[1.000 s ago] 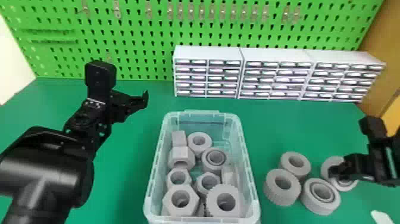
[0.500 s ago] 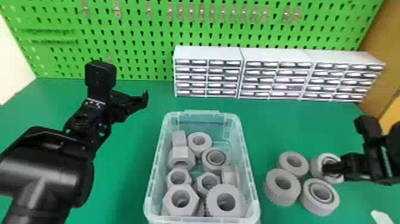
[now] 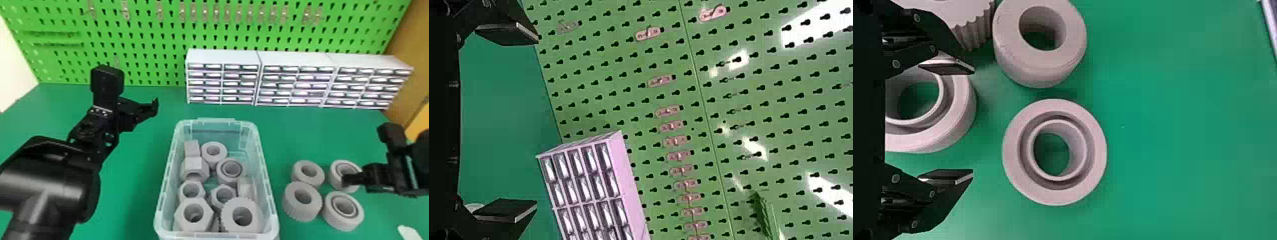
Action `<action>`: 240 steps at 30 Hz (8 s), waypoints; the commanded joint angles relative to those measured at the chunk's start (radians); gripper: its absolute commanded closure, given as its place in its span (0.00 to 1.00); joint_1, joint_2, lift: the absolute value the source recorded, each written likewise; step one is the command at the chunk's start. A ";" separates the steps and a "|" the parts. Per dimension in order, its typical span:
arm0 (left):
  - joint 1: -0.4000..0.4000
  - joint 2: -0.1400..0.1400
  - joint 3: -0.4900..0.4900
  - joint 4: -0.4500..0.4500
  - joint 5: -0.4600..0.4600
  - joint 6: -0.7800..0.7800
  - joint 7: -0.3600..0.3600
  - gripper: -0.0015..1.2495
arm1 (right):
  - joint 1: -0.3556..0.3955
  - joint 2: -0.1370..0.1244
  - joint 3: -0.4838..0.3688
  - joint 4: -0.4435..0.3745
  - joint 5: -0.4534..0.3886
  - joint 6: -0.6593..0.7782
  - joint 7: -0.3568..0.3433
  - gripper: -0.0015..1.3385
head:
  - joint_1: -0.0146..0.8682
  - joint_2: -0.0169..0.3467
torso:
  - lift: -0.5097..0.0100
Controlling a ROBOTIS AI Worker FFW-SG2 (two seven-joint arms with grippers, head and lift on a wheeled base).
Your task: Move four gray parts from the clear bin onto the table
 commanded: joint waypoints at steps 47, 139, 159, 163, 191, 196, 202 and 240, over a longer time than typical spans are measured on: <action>0.020 -0.020 0.059 -0.031 0.028 -0.066 0.032 0.10 | 0.351 0.236 -0.314 -0.488 -0.031 -0.910 -0.286 0.38 | 0.79 0.12 | 0.89; 0.031 -0.025 0.068 -0.060 0.080 -0.117 0.055 0.10 | 0.397 0.250 -0.120 -0.424 -0.034 -1.126 -0.343 0.38 | 0.79 0.12 | 0.89; 0.031 -0.025 0.068 -0.060 0.080 -0.117 0.055 0.10 | 0.397 0.236 -0.099 -0.427 -0.037 -1.106 -0.343 0.38 | 0.79 0.12 | 0.89; 0.031 -0.025 0.068 -0.060 0.080 -0.117 0.055 0.10 | 0.396 0.236 -0.097 -0.428 -0.037 -1.106 -0.343 0.38 | 0.79 0.12 | 0.89; 0.026 -0.025 0.071 -0.060 0.078 -0.117 0.055 0.10 | 0.386 0.239 -0.082 -0.430 -0.030 -1.101 -0.343 0.38 | 0.79 0.12 | 0.89; 0.026 -0.025 0.073 -0.060 0.078 -0.117 0.055 0.10 | 0.388 0.239 -0.082 -0.430 -0.030 -1.101 -0.343 0.38 | 0.79 0.12 | 0.89; 0.026 -0.025 0.073 -0.060 0.078 -0.117 0.055 0.10 | 0.388 0.239 -0.080 -0.433 -0.030 -1.100 -0.343 0.38 | 0.79 0.12 | 0.89; 0.027 -0.025 0.076 -0.060 0.081 -0.117 0.055 0.10 | 0.383 0.238 -0.074 -0.436 -0.028 -1.078 -0.343 0.38 | 0.79 0.12 | 0.89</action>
